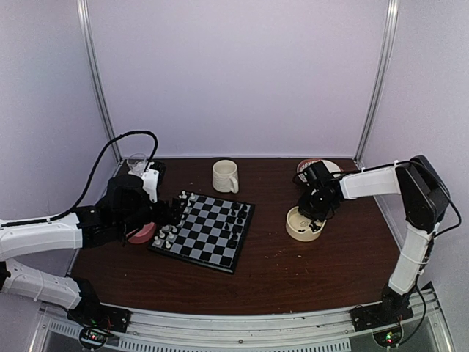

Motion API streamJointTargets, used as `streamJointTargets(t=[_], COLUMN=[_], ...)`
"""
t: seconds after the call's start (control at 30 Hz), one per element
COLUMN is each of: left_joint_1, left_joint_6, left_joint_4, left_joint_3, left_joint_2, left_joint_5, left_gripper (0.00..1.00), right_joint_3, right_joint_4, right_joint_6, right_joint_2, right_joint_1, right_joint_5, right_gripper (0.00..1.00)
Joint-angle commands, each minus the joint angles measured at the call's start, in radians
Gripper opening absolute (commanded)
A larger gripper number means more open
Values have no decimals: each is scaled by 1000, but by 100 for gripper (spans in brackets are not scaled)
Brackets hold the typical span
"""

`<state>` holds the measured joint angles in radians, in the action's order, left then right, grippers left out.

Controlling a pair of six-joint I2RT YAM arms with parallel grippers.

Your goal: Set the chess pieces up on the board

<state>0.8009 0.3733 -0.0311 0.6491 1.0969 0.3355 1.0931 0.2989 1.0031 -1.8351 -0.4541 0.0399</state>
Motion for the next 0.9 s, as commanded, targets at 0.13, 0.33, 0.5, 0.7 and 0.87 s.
streamJointTargets(t=[0.13,0.33,0.5,0.7,0.87], left_joint_1=[-5,-5,-5,-5,-6], left_joint_6=[-8,-8,-9,-10,-11], left_joint_4=[-12,-10,-12,-12,-10], left_joint_3=[25,27,27,29,27], left_joint_2=[-17,-16,-14,-8,-14], left_joint_5=[-4,-4,-3,2,6], left_gripper=[97,97,97,97,97], right_joint_3=[-6,-5,-18,-1,53], right_joint_4=[19,58,112,173,207], right_joint_6=[-18,-78,-148,-236,-340], right_joint_2=[-2,30,59,108,131], right_joint_1=[11,7,0,-9,-9], right_joint_5=[8,40,71,84,14], right_gripper=[16,16,16,17,32])
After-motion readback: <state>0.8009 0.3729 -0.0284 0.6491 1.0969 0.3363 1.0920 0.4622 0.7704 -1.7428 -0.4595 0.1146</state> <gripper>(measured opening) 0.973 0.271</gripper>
